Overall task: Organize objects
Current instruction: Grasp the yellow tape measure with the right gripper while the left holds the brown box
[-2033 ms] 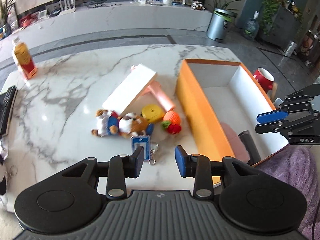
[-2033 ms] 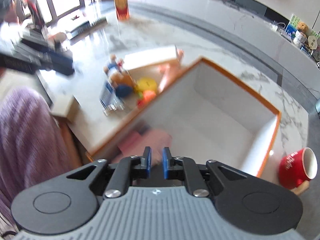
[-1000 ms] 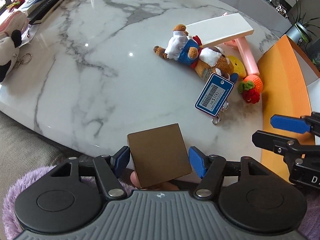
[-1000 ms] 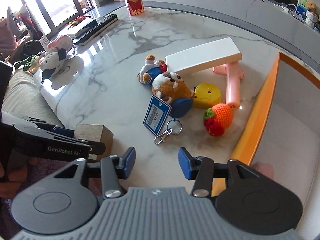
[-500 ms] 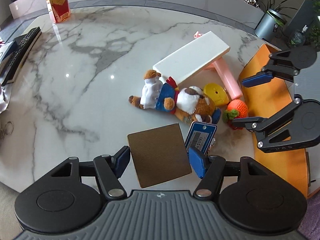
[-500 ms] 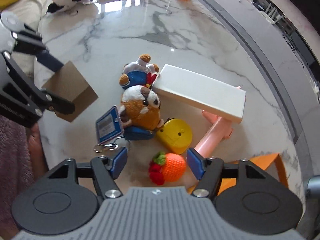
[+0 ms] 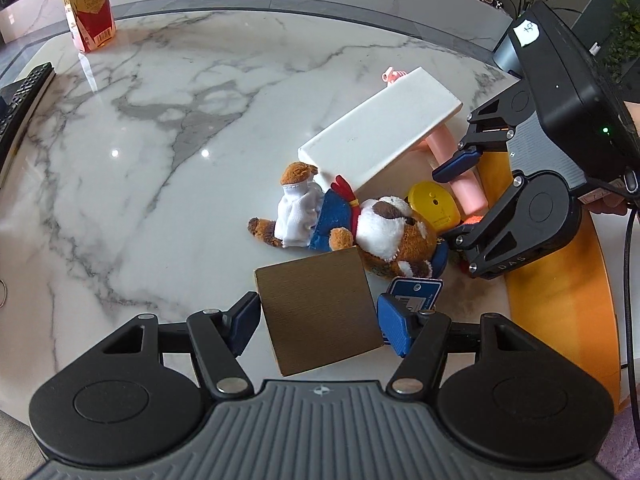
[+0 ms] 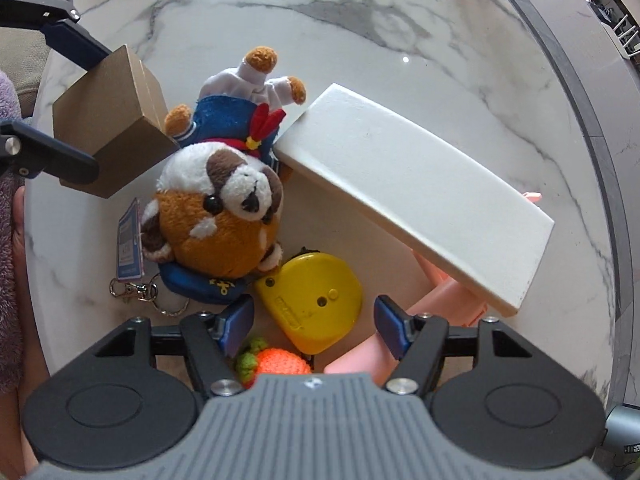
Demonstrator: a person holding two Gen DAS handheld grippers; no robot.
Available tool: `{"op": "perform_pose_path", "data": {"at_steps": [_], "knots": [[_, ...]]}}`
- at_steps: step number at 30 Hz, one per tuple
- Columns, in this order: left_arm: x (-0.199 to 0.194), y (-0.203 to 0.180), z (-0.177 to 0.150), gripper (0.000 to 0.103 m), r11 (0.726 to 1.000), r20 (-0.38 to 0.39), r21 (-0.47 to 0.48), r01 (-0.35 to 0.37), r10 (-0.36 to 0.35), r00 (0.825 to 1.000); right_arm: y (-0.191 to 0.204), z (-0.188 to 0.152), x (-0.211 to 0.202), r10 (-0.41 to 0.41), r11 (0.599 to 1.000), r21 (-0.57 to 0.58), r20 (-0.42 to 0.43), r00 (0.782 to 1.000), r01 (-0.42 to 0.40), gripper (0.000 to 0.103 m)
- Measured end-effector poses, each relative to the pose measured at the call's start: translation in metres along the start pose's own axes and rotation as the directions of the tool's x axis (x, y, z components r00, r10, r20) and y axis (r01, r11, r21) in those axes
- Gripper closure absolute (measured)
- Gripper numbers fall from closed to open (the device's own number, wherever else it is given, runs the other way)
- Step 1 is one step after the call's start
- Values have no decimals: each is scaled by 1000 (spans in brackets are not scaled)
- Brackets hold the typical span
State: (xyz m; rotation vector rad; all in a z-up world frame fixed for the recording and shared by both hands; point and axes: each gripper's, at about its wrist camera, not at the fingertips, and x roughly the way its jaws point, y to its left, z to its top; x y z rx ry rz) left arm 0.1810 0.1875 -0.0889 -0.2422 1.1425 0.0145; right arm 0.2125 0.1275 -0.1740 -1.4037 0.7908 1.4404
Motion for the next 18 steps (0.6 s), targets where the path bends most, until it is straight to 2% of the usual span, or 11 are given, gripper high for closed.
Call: {"op": "perform_pose_path", "data": {"at_steps": [2,11,18], "knots": [[1,0,1,28,1000,-1,-1,7,-7,1000,-2,0,-1,24,1000,18,10,1000,-25,42],[-5,0,-3,28,1000,8,-16,9,-9,1000,8,5,4,-18,1000,-8,-10,1000,18,41],[-30,-2,-10,28,1000,39,-17,12,-11,999,10,-2,-9,-50,998,40,27,998,49,43]]}}
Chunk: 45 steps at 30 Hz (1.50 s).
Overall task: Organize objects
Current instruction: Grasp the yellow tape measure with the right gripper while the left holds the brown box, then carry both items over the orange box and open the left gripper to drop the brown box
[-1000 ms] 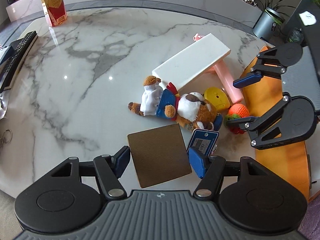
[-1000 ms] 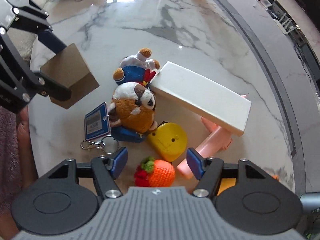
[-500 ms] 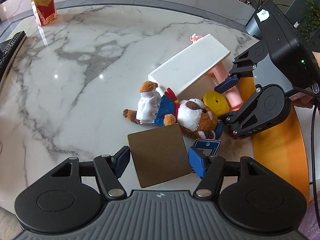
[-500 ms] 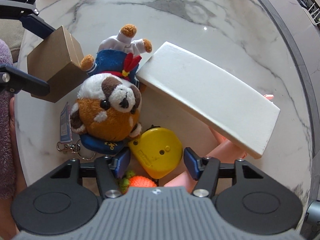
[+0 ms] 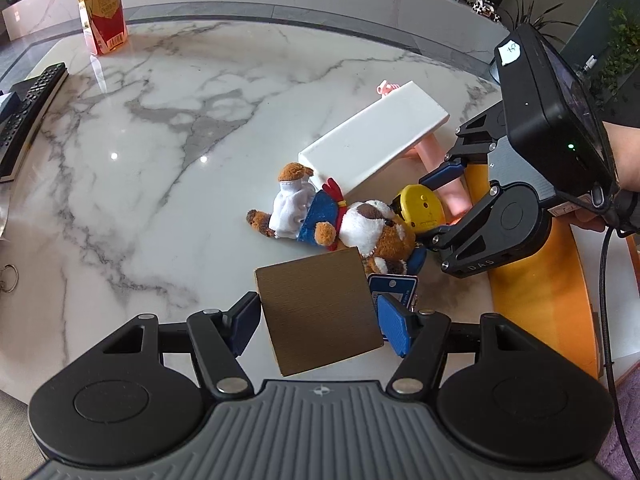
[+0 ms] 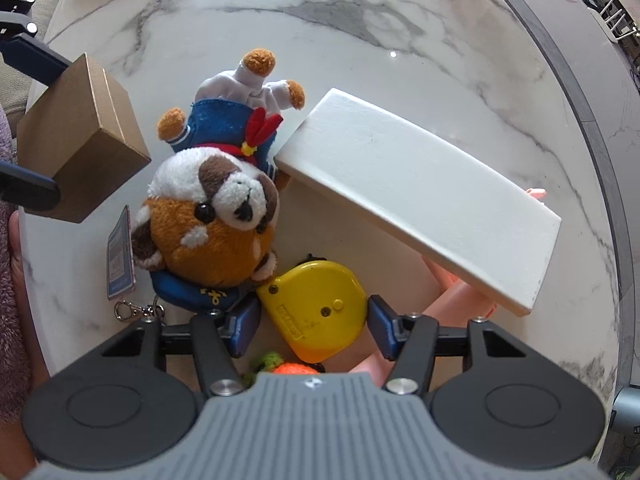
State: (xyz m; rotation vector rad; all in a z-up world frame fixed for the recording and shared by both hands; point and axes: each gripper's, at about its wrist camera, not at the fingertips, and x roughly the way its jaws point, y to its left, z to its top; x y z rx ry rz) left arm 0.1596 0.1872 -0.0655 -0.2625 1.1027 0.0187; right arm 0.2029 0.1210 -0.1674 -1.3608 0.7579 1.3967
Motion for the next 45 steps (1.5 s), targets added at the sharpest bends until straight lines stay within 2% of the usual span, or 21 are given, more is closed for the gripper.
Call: {"op": "perform_pose_path", "data": {"at_steps": [5,9,13,16,21,24,27,30,33,37,39,45], "knots": [[-28,-12,1,29,1000,57,21,8,-9,998,5,-9,-46,-32,999,24,89,996,30,43],[-53,-33,0,29,998,104,54,40,-45,994,12,-26,-96,-43,997,67,185,982,31,43],[-74,-65,-3,29,987,131,130,97,-114,985,30,-64,-143,-74,993,109,241,968,49,43],[-82,-99,-6,29,966,128,213,148,-178,976,42,-103,-164,-88,983,176,232,969,47,43],[-75,-167,-12,29,902,67,358,242,-283,957,57,-179,-180,-134,957,278,172,976,83,43],[-62,-205,-14,29,866,-1,396,306,-333,943,63,-221,-187,-172,934,337,136,976,118,43],[-44,-241,-14,29,839,-72,410,357,-361,930,64,-262,-195,-198,905,404,114,973,137,43],[-24,-272,-18,29,820,-127,432,375,-356,926,62,-291,-201,-226,879,450,101,969,158,43],[-4,-292,-19,29,824,-172,420,380,-339,925,58,-313,-204,-254,850,496,91,963,178,43],[22,-310,-19,29,855,-208,377,355,-296,932,49,-333,-198,-262,833,524,89,961,179,43],[32,-314,-20,29,876,-223,344,337,-272,936,47,-339,-192,-264,831,525,85,961,182,43],[55,-317,-27,29,915,-256,253,315,-251,934,39,-344,-174,-253,849,496,75,965,184,44]]}}
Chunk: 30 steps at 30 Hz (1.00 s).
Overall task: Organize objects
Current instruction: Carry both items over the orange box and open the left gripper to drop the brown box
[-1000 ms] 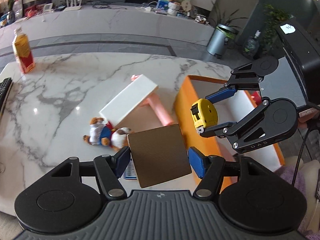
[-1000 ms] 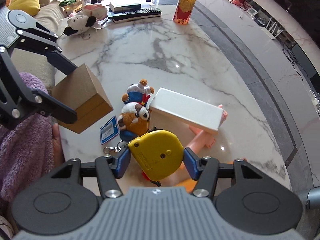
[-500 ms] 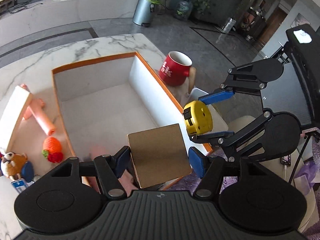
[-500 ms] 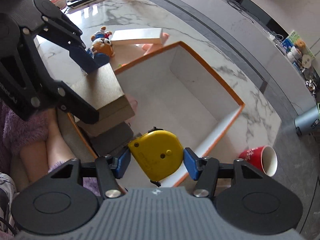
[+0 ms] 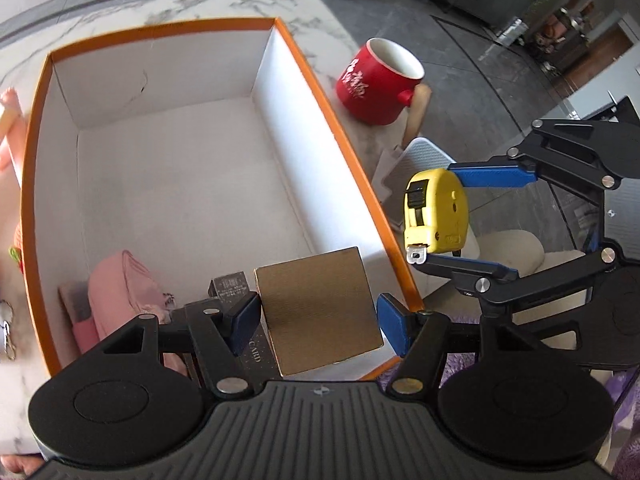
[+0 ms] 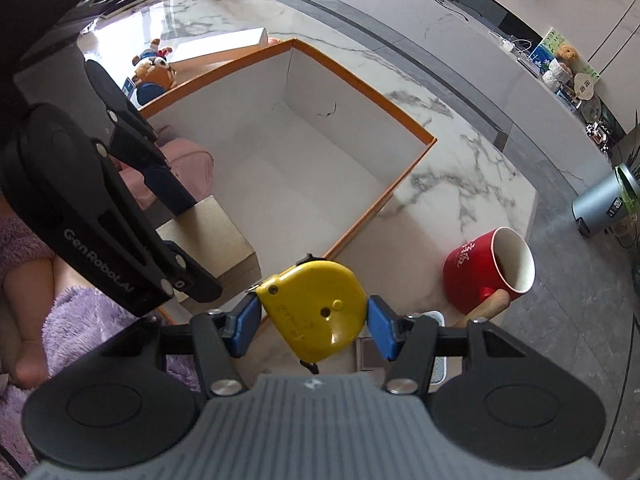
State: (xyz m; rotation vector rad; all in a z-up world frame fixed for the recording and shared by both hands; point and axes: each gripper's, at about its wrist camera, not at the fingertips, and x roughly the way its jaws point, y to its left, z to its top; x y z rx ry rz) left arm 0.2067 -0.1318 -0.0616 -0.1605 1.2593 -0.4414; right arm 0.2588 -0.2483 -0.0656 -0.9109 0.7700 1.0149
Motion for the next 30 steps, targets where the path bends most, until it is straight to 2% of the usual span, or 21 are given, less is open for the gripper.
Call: {"op": "perform_pose_path", "data": {"at_steps": [8,15,25,28,30], "knots": [[29,-5,-4,28,999,-89,-6,-34,34,996,-13,-3,7,20,1000,-3,-5,1000,-20,44],[39,-9,-6,27,999,-123,22,-48,51,991,-10,-3,10,28,999,-21,-16,999,-28,44],[35,-5,-5,23,1000,-135,10,-11,12,991,-10,-3,8,7,1000,-22,-16,1000,-8,43],[26,-4,-5,24,1000,-119,11,-7,8,993,-10,-2,4,4,1000,-26,-9,1000,-4,43],[11,-2,-5,25,999,-81,37,-18,21,996,-8,-1,0,14,999,-34,4,1000,-14,43]]}}
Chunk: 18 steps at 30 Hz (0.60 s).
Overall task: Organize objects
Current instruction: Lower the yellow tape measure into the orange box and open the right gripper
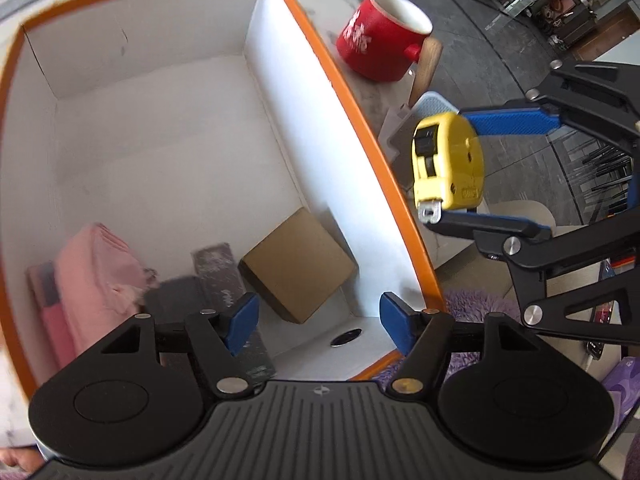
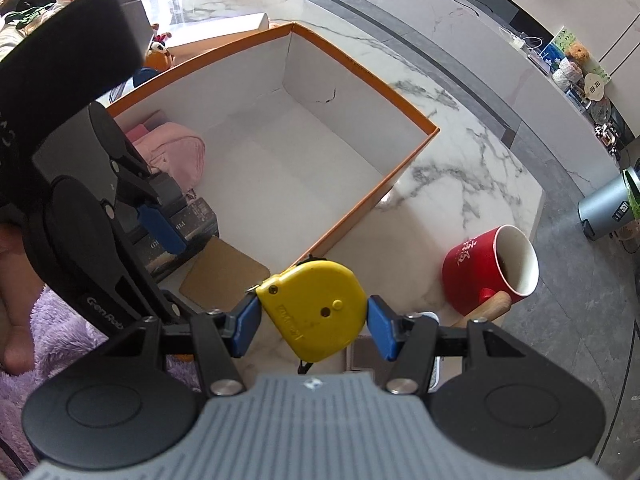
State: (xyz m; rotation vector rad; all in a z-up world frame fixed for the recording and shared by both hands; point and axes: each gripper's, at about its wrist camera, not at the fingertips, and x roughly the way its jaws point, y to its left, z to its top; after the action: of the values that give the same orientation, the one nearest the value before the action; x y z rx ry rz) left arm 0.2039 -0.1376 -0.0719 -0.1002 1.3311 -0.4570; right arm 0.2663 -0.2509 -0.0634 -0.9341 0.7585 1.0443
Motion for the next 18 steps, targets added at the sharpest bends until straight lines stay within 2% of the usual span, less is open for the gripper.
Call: {"op": "perform_pose_path", "data": {"at_steps": [4,7,10,15,18], "knots": [[-32,16,0,30,1000,82,3,-19,19,996,9,6,-7,34,998,-61,24,999,-33,43],[-49,32,0,30,999,138,-21,-26,29,990,23,15,-7,61,987,-149,40,997,-55,43],[-58,42,-1,33,998,171,-44,-35,42,984,35,29,1,76,971,-229,22,997,-69,43],[-50,51,5,34,998,169,-45,-38,45,985,51,51,28,82,908,-405,-73,994,-105,43],[-53,57,3,38,998,170,-40,-37,44,984,56,62,46,101,870,-464,-161,982,-165,43]]}}
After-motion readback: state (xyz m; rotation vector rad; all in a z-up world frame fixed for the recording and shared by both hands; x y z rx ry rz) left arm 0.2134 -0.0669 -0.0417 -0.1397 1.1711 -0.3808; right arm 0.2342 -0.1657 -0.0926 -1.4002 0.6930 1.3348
